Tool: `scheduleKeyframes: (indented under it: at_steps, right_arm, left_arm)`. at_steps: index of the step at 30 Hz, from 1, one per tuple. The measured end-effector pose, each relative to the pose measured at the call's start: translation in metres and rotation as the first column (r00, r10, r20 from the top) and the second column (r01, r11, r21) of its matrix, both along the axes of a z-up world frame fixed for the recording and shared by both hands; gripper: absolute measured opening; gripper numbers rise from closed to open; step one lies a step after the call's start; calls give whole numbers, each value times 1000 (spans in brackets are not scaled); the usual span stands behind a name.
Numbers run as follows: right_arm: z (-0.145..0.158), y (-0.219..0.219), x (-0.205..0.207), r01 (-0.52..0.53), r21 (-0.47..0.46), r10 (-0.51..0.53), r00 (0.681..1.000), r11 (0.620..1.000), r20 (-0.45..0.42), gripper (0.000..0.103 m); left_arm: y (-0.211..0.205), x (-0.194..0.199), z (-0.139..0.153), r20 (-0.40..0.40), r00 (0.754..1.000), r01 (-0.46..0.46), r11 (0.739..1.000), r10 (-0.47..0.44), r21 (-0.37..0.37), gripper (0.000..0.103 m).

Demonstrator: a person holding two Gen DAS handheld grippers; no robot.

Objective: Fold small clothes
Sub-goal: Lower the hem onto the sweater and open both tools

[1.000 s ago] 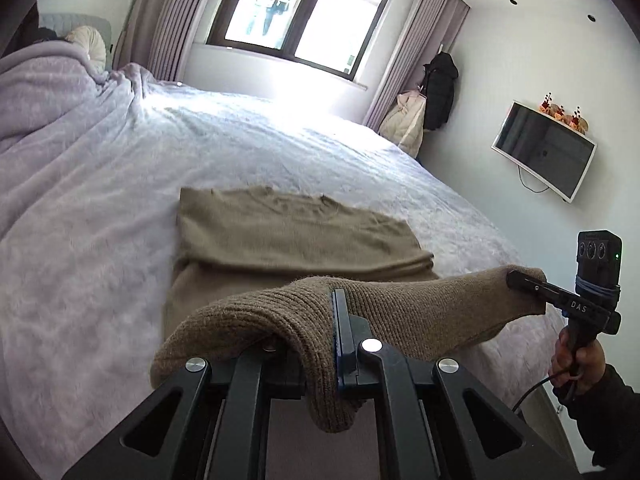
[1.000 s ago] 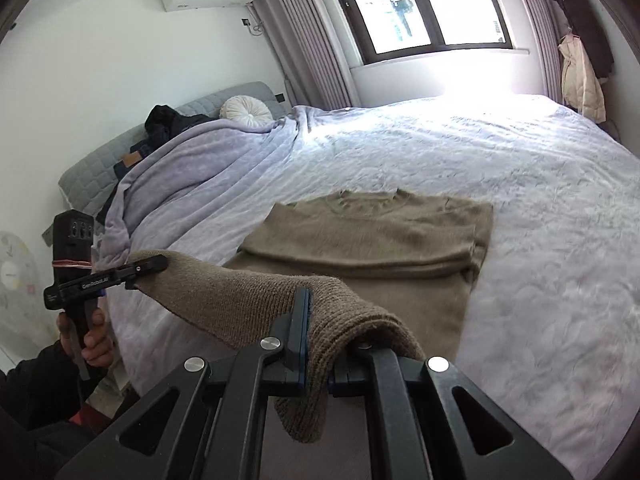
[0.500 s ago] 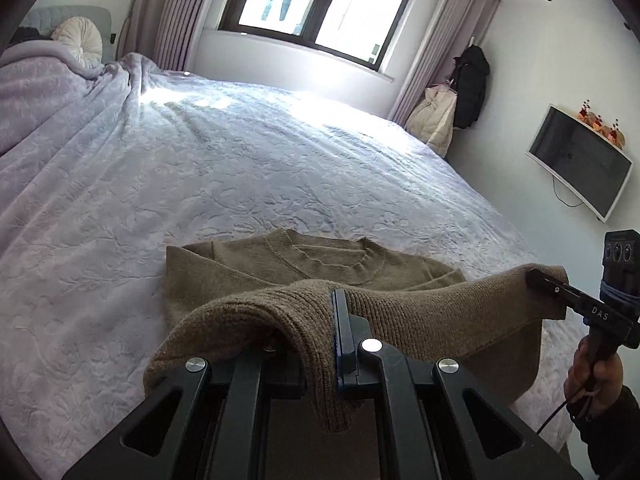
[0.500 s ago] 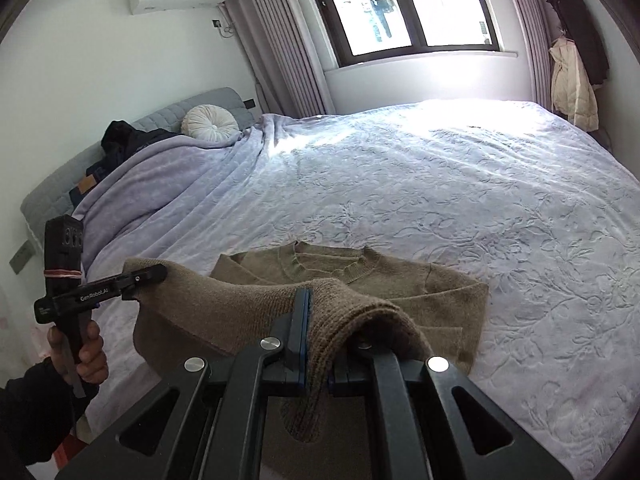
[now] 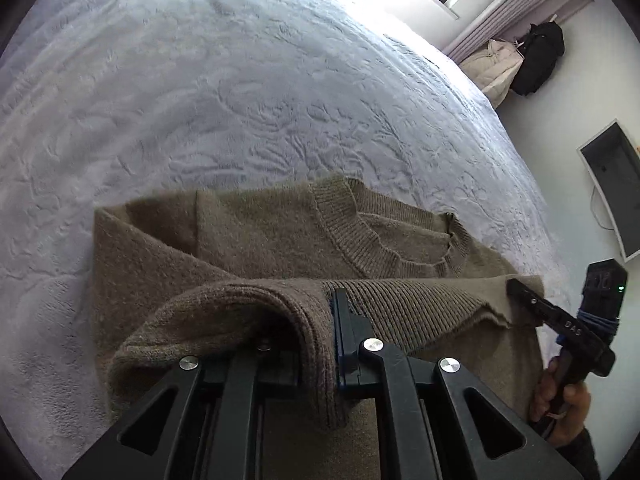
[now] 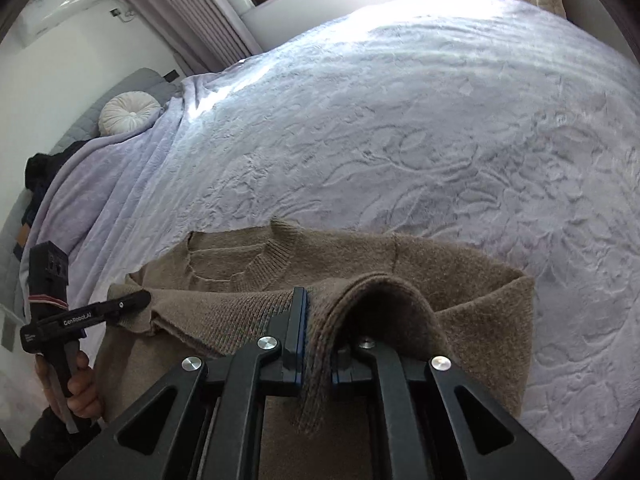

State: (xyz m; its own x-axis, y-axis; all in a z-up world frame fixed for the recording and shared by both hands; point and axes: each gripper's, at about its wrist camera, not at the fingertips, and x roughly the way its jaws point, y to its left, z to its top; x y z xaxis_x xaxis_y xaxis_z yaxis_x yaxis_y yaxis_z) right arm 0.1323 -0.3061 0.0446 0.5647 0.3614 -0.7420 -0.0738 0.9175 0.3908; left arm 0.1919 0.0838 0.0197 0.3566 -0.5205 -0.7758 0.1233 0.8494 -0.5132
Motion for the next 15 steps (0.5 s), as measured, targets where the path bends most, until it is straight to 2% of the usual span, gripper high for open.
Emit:
scheduleKeyframes:
  at_steps: [3,4,5,6,7,8,9,11,12,14,15]
  right_arm:
    - [-6,-12,1,21,65,-19,1000,998,-24,20]
    - [-5,-16,0,32,97,-30,999,995,-25,32]
    - [-4,-20,0,41,118,-38,999,992,-24,55]
    - [-1,-23,-1,50,144,-48,999,988,-18,68]
    - [2,-25,-2,61,158,-61,998,986,-9,80]
    - [6,-26,-3,72,161,-73,997,984,1,81]
    - [9,-27,-3,82,159,-85,996,984,10,81]
    - [13,-29,-3,100,149,-102,995,984,6,81]
    - [15,-30,-4,114,145,-115,993,983,-2,81]
    - [19,-29,-10,123,136,-124,992,983,5,81]
    - [23,-28,-14,117,117,-120,993,986,17,81]
  left_arm:
    - [15,-4,7,-5,1000,-6,996,5,-91,11]
    - [22,-4,10,-17,1000,-11,989,9,-146,15]
    - [27,-3,11,-27,1000,-20,983,15,-185,37]
    - [33,-4,14,-26,999,-42,977,37,-211,55]
    - [39,-6,18,-12,997,-81,975,81,-207,91]
    - [45,-8,23,9,991,-128,971,133,-201,103]
    - [51,-9,26,23,985,-163,963,172,-215,103]
    - [56,-6,27,-7,983,-180,951,184,-250,103]
    - [59,-6,29,-15,978,-204,948,206,-243,103]
    - [60,-11,36,13,972,-229,954,236,-194,103]
    - [57,-15,40,34,970,-234,964,240,-130,103]
